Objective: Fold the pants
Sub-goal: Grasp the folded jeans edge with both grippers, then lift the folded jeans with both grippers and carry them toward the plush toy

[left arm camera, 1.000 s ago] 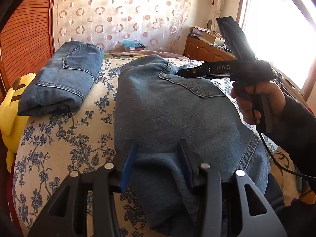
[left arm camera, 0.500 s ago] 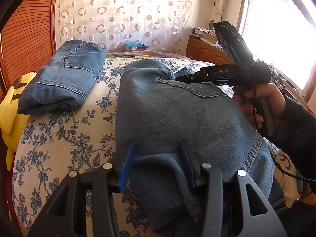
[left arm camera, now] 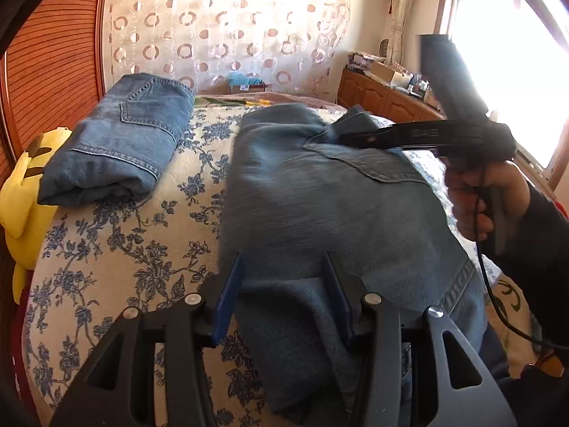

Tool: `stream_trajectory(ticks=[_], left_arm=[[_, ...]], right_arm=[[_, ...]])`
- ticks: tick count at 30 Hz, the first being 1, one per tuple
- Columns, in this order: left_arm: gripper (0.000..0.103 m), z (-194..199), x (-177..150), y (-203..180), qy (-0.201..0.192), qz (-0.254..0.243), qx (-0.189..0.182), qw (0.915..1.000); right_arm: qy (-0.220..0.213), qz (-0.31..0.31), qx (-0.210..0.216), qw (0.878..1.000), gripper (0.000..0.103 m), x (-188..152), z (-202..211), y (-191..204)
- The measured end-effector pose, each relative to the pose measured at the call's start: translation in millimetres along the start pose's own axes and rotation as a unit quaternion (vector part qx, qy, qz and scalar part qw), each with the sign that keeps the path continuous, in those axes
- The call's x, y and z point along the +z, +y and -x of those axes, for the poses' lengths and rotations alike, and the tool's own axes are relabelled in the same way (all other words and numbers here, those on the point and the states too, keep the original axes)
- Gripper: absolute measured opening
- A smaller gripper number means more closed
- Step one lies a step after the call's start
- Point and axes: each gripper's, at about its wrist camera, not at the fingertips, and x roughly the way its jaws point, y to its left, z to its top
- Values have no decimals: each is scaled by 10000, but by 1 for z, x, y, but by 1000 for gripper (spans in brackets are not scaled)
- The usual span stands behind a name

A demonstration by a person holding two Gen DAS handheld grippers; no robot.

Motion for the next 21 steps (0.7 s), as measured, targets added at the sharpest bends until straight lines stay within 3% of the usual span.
stream_trajectory(ticks=[3, 6, 15, 21], left_arm=[[47, 5, 2, 1, -54, 40, 0, 10000], [65, 5, 4, 2, -67, 112, -15, 9999], [66, -4, 0, 1, 170, 360, -318, 9987], [66, 17, 1, 1, -10, 547, -518, 9972]], right_arm=[[-255, 123, -235, 9993, 21, -7, 31, 0], [-242, 181, -519, 9982, 21, -18, 48, -11], [-17, 121, -915, 9957, 21, -46, 36, -35], [9, 189, -966, 9951, 21, -51, 35, -37]])
